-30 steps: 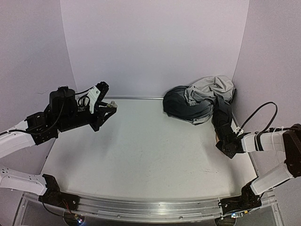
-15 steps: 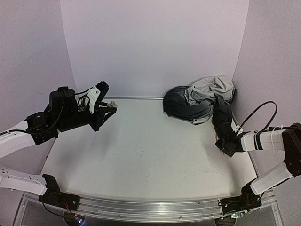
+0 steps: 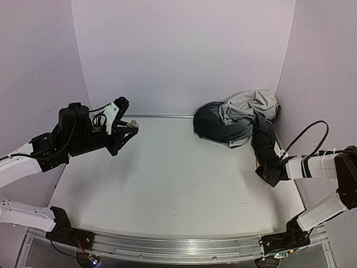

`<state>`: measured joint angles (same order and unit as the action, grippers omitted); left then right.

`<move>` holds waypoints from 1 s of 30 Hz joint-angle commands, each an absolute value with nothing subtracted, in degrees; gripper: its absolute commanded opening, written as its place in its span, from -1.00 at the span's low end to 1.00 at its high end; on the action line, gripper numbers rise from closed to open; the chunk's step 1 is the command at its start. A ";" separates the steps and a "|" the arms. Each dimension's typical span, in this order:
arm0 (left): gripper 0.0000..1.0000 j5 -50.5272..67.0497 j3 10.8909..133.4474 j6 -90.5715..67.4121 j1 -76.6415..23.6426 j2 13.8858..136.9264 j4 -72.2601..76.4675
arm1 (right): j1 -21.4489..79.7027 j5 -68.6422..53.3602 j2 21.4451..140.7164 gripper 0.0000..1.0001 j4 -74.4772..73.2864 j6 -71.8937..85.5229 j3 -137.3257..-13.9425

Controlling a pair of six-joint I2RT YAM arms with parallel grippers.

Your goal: Paint the nails

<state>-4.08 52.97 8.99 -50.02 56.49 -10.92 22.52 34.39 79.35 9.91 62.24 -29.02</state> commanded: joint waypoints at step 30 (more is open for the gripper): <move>-1.00 -3.07 52.91 8.61 -49.59 54.73 -7.90 | 22.26 34.70 79.65 -1.00 2.49 65.60 -30.13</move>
